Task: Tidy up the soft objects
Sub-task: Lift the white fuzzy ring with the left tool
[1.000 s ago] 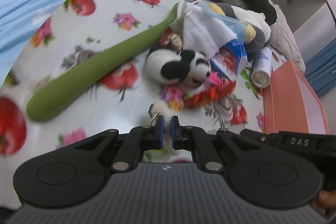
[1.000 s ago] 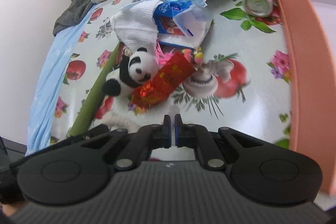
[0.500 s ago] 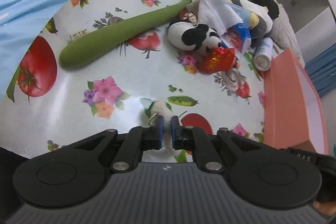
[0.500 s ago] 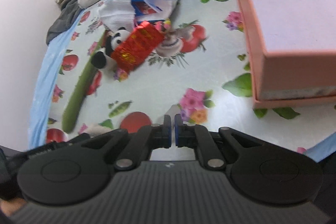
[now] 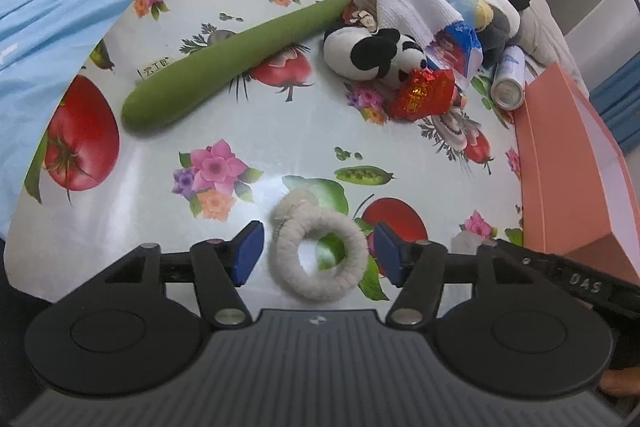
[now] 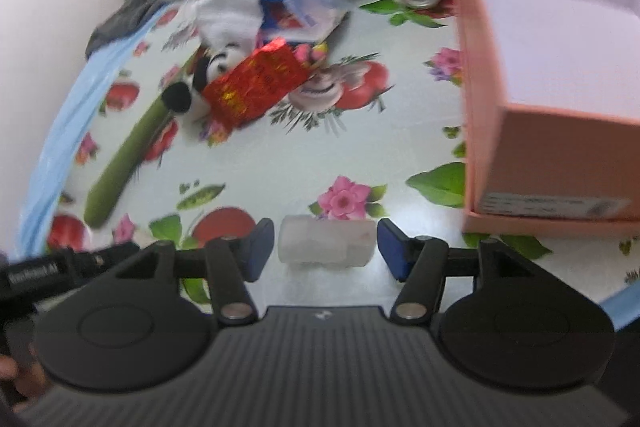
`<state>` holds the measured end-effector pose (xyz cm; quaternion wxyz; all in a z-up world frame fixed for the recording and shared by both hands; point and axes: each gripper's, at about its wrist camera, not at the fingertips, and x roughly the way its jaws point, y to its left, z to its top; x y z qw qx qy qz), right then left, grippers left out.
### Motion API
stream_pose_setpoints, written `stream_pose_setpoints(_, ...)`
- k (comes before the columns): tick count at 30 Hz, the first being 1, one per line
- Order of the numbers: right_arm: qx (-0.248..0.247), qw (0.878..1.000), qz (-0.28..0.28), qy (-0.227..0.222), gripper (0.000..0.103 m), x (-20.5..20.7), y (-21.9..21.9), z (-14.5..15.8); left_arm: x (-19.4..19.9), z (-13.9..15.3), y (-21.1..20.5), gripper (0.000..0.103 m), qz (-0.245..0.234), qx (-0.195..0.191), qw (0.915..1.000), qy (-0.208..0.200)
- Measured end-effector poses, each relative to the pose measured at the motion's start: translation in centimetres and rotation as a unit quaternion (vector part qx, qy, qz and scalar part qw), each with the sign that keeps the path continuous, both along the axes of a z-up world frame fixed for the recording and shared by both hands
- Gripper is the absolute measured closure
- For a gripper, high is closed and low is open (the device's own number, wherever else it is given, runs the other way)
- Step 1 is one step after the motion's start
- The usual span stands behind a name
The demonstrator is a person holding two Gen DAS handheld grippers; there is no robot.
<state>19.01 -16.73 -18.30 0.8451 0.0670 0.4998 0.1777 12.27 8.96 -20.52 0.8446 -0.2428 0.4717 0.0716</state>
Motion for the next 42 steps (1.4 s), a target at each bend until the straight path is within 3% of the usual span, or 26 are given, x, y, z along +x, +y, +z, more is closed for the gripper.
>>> stream_pose_setpoints(7, -0.057, 0.997, 0.044, -0.021, 0.039, 0.1, 2.0, -1.4, 0.9, -1.1, -0.7, 0.035, -0.017, 0.024, 0.9995, 0.015)
stream_pose_setpoints(18, -0.077, 0.994, 0.057, -0.044, 0.042, -0.2, 2.4, -2.1, 2.2, -2.4, -4.6, 0.036, -0.085, 0.120, 0.9886, 0.033)
stream_pose_setpoints(19, -0.078, 0.994, 0.059, -0.045, 0.042, -0.2, 2.4, -2.0, 2.3, -2.5, -5.0, 0.038, -0.091, 0.135, 0.9860, 0.037)
stream_pose_setpoints(21, -0.075, 0.994, 0.059, -0.046, 0.044, -0.2, 2.2, -1.9, 2.4, -2.4, -5.6, 0.056, -0.099, 0.152, 0.9827, 0.035)
stream_pose_setpoints(22, -0.074, 0.994, 0.058, -0.046, 0.046, -0.2, 2.2, -1.9, 2.5, -2.4, -5.7, 0.061, -0.101, 0.155, 0.9821, 0.034)
stream_pose_setpoints(24, -0.072, 0.995, 0.057, -0.047, 0.050, -0.2, 2.1, -1.8, 2.7, -2.2, -5.8, 0.084, -0.101, 0.154, 0.9823, 0.034)
stream_pose_setpoints(26, -0.072, 0.995, 0.052, -0.047, 0.060, -0.3, 1.9, -1.6, 2.9, -2.0, -5.8, 0.089, -0.100, 0.151, 0.9828, 0.034)
stream_pose_setpoints(27, -0.074, 0.995, 0.049, -0.048, 0.075, -0.3, 1.8, -1.5, 2.9, -1.9, -5.8, 0.091, -0.099, 0.147, 0.9837, 0.032)
stream_pose_setpoints(32, -0.059, 0.997, 0.036, -0.035, 0.091, -0.2, 0.9, -1.4, 2.4, -0.6, -6.0, 0.092, -0.094, 0.139, 0.9858, 0.010)
stream_pose_setpoints(42, -0.048, 0.996, 0.031, -0.072, 0.092, -1.4, 0.3, 1.9, 0.7, 4.1, -6.6, 0.092, -0.087, 0.118, 0.9884, -0.043)
